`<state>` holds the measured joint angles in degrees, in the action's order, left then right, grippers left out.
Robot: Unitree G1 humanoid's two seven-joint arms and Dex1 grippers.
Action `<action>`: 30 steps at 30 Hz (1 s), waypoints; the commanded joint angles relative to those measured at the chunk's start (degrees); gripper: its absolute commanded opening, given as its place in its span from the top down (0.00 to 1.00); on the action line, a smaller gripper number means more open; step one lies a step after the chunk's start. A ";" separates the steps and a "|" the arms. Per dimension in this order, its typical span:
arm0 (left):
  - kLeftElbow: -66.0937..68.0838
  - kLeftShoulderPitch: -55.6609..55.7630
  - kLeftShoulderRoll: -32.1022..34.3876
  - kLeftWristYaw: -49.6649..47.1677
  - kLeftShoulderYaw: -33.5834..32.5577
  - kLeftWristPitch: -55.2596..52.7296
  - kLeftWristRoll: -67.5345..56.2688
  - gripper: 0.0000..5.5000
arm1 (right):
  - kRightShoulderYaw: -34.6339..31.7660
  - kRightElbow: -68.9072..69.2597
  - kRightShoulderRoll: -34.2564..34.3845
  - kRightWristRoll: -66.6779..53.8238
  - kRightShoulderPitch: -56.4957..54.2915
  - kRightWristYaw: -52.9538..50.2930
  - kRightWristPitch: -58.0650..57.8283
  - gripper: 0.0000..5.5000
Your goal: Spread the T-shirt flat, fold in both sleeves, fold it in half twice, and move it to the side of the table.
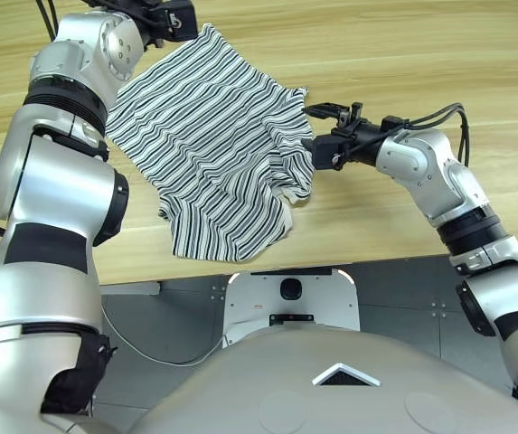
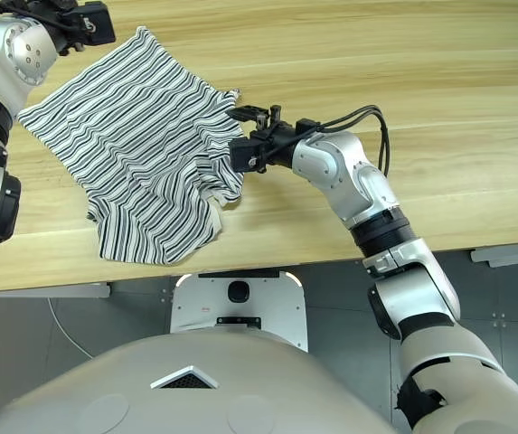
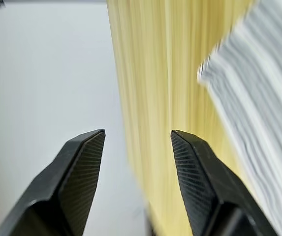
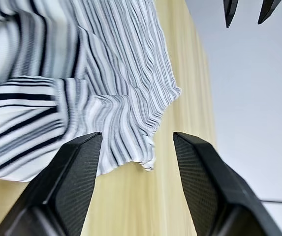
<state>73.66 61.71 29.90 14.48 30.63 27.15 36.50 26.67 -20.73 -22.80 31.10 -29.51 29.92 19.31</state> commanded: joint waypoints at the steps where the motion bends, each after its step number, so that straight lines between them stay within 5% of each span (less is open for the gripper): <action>1: -16.94 -14.46 4.29 23.60 -3.26 12.05 -15.15 0.55 | -1.72 -6.88 2.45 -1.91 -4.64 -2.17 -0.74 0.51; 7: -50.90 -36.67 14.49 48.04 -0.72 6.10 -33.02 0.55 | -0.07 -21.67 7.46 -0.83 -10.59 -6.23 2.77 0.51; 15: -68.02 -45.99 14.42 52.67 -4.81 -3.68 -42.91 0.55 | 1.46 -38.37 12.46 0.21 -17.38 -12.12 7.04 0.51; 23: -73.47 -51.04 15.82 54.61 -5.35 -6.48 -42.70 0.55 | 4.73 -46.78 11.43 3.62 -18.23 -10.84 6.07 0.51; 30: -65.18 -52.82 16.89 56.58 -1.67 -5.19 -33.39 0.55 | 7.91 -49.49 9.77 6.39 -18.53 -11.52 6.29 0.51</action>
<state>5.28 8.60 46.16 70.75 27.88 21.05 -0.46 32.92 -68.09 -11.57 35.34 -48.84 17.69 26.66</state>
